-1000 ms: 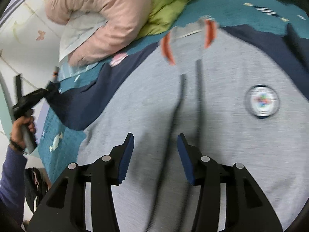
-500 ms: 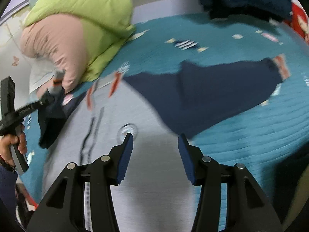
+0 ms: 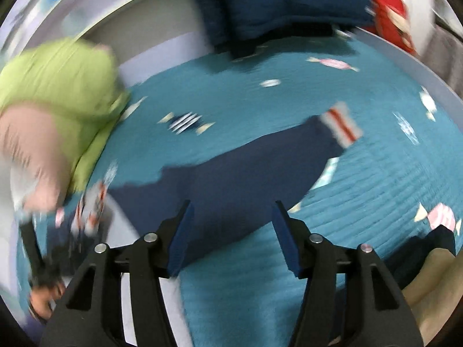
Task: Fold large clothes
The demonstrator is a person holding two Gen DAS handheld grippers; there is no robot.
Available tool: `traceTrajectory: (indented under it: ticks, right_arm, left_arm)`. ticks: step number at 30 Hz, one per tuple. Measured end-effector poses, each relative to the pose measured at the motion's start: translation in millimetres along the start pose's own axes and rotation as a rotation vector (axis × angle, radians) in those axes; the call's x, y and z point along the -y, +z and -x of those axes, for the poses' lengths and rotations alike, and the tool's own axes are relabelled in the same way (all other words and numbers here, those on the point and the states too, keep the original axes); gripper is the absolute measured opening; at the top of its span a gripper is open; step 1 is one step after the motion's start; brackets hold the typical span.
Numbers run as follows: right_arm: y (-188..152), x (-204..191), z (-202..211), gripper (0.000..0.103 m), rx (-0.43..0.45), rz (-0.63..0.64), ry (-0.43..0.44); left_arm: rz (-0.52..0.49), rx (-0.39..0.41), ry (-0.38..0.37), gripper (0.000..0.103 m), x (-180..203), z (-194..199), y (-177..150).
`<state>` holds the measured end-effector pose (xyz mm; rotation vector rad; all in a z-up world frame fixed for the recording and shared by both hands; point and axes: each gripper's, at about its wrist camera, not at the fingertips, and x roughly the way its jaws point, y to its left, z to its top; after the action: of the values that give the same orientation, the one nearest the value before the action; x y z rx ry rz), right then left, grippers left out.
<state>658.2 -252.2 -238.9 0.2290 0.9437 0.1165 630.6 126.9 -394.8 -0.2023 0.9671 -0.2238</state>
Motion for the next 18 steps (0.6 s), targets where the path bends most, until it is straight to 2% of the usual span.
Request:
traceTrajectory:
  ticks: [5, 7, 9, 10, 12, 14, 15, 16, 18]
  right_arm:
    - [35, 70, -33, 0.054, -0.021, -0.233, -0.057]
    - [43, 84, -47, 0.056, -0.049, -0.298, -0.062]
    - [50, 98, -67, 0.057, -0.080, -0.374, -0.068]
    - [52, 104, -78, 0.057, -0.090, -0.401, -0.069]
    - [56, 115, -96, 0.058, -0.110, -0.427, -0.079]
    - [52, 133, -113, 0.058, -0.122, -0.524, -0.038]
    - [49, 142, -121, 0.058, -0.124, -0.576, -0.014]
    - [45, 149, -130, 0.058, -0.117, -0.621, 0.022]
    - [44, 153, -139, 0.058, -0.101, -0.636, 0.065]
  left_arm:
    - [0.003, 0.028, -0.032, 0.007, 24, -18, 9]
    - [-0.001, 0.007, -0.025, 0.007, 31, -27, 9]
    - [-0.030, -0.051, -0.026, 0.011, 38, -46, 4]
    - [-0.043, -0.076, -0.018, 0.017, 41, -53, 1]
    - [-0.046, -0.078, -0.018, 0.028, 42, -59, -3]
    - [-0.031, -0.061, -0.066, 0.050, 42, -57, -4]
    - [-0.027, -0.054, -0.099, 0.065, 43, -54, -4]
    - [-0.029, -0.047, -0.122, 0.068, 43, -52, -5]
    - [-0.047, -0.049, -0.165, 0.068, 46, -43, -3]
